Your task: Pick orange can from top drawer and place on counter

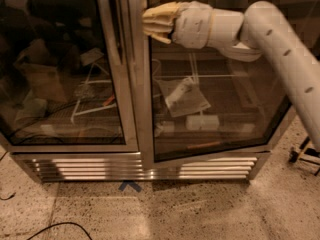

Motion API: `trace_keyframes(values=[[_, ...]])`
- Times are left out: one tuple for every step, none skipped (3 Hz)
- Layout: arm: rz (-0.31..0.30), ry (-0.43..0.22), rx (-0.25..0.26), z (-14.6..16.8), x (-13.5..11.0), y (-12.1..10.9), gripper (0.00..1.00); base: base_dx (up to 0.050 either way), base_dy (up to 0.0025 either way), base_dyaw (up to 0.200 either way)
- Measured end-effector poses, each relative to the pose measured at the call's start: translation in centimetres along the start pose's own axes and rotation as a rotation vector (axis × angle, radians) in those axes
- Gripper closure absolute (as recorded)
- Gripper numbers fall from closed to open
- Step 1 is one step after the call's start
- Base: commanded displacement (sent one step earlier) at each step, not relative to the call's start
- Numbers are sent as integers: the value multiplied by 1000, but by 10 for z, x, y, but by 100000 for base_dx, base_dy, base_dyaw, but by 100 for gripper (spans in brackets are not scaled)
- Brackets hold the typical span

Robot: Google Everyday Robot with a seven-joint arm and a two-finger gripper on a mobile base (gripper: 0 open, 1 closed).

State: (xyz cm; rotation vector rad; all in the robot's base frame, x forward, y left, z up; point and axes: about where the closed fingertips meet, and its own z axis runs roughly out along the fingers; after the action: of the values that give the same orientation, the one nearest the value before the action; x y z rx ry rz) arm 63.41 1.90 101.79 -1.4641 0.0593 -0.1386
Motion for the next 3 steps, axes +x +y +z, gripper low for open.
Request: trace_keyframes(values=[[0,0,0,0,1,0,100,0,0,0],[0,0,0,0,3,0,100,0,0,0],[-3,-10,4,-11,-11,-4,100,0,0,0]])
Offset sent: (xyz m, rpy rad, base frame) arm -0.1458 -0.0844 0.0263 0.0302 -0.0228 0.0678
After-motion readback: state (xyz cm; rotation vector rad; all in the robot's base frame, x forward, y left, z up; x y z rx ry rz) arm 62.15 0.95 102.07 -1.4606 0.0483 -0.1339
